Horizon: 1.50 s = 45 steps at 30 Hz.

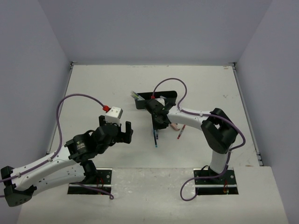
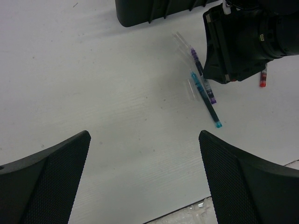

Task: Sort the stationery into containers
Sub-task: Pick up the pen from the center of the board.

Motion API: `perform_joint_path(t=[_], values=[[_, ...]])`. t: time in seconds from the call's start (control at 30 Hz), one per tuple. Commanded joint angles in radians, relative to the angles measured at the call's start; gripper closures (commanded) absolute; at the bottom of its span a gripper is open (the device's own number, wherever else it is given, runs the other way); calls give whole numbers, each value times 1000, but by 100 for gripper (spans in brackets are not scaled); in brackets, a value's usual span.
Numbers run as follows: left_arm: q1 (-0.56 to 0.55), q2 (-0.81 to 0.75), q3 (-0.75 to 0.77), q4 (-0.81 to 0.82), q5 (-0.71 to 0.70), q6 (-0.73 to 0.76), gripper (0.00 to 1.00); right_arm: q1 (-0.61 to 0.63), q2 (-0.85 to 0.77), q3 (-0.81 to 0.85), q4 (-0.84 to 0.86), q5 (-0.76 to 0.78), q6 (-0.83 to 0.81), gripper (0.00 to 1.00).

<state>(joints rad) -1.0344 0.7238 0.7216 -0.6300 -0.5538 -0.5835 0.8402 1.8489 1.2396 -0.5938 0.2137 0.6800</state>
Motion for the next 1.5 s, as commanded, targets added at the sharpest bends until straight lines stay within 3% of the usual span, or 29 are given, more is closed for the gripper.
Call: perform_joint_path(t=[0.0,0.23,0.33,0.6,0.7,0.8,1.03,1.2,1.27,1.33,1.47], values=[[-1,-10,-7,38,5,15,0,-13,29,26,29,-18,-2,76],[-1,-13,-6,39,-1,12,0,-43,28,-19,39,-6,3,83],[0,-10,-6,33,-27,-62,0,-51,27,-48,51,-6,3,88],[0,26,-28,50,-43,-183,0,-64,28,-111,75,-30,-7,87],[0,63,-19,77,-43,-217,0,-65,17,-117,48,-9,-16,99],[0,103,-27,138,-26,-238,0,-66,-40,-136,42,-1,-19,100],[2,303,-36,297,37,-237,1,-65,-377,-222,15,28,-16,100],[2,510,65,317,28,-242,15,-64,-566,-300,-21,59,-5,100],[2,611,107,310,23,-242,34,-64,-633,-339,-17,62,-1,100],[3,668,135,315,16,-239,46,-64,-673,-371,-12,58,3,100],[20,771,200,326,36,-233,50,-66,-718,-408,6,37,-5,100]])
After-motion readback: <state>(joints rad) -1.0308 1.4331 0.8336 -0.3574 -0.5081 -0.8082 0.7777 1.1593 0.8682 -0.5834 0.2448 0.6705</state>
